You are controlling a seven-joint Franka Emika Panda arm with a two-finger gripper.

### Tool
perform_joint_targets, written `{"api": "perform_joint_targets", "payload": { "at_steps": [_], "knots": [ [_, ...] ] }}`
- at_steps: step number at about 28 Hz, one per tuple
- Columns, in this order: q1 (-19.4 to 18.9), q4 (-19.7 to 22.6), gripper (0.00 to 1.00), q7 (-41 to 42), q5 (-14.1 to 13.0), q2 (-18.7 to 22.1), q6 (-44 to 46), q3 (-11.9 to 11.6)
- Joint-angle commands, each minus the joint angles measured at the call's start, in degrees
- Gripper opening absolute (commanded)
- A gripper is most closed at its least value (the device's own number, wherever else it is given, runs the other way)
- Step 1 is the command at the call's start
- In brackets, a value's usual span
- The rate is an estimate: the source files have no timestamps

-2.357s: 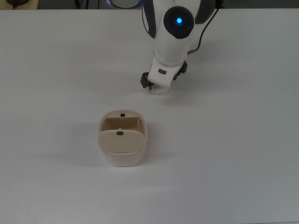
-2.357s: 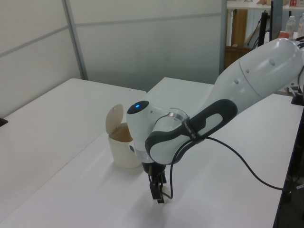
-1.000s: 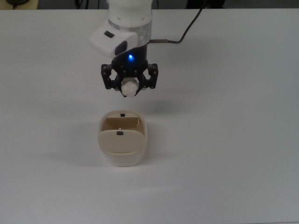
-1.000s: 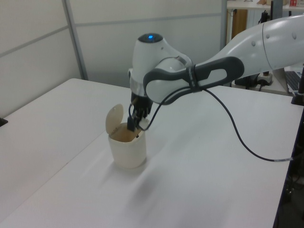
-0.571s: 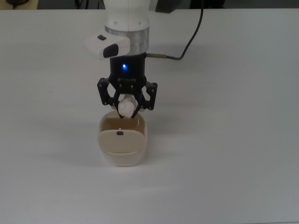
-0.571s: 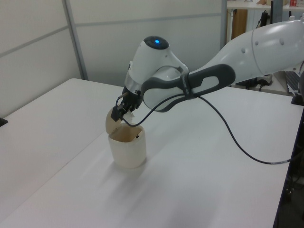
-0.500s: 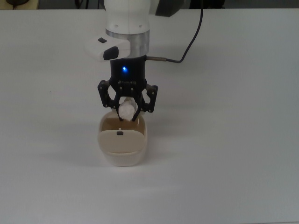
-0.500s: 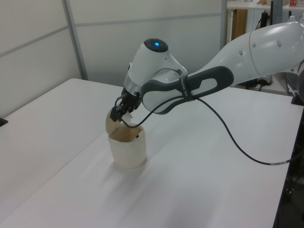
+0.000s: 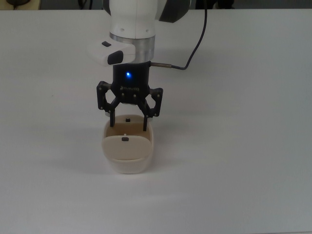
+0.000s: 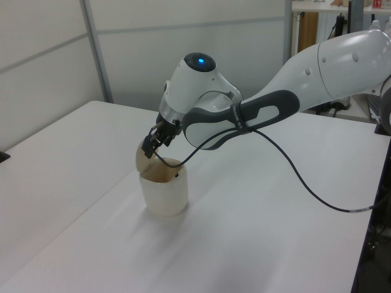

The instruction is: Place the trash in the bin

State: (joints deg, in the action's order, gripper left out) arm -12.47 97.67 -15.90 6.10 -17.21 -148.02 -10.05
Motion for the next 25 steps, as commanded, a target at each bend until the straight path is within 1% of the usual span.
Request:
{"api": "perform_joint_targets", "payload": {
  "at_steps": [1,6,10,12,15,20,25],
  "knots": [
    [-0.1,-0.02,1.0,-0.89,1.28,0.95,0.62,-0.41],
    [-0.19,-0.11,1.0,-0.62,1.37,2.88,6.51,-0.41],
    [-0.28,-0.2,1.0,1.04,1.46,5.96,15.64,-0.23],
    [-0.28,-0.11,1.0,3.58,1.46,7.62,21.16,-0.06],
    [-0.37,-0.2,1.0,5.96,1.37,8.51,26.37,0.21],
    [-0.98,-0.11,1.0,5.88,1.02,9.21,32.09,0.47],
    [-0.98,-0.11,1.0,6.41,0.49,11.41,37.62,0.73]
  ]
}}
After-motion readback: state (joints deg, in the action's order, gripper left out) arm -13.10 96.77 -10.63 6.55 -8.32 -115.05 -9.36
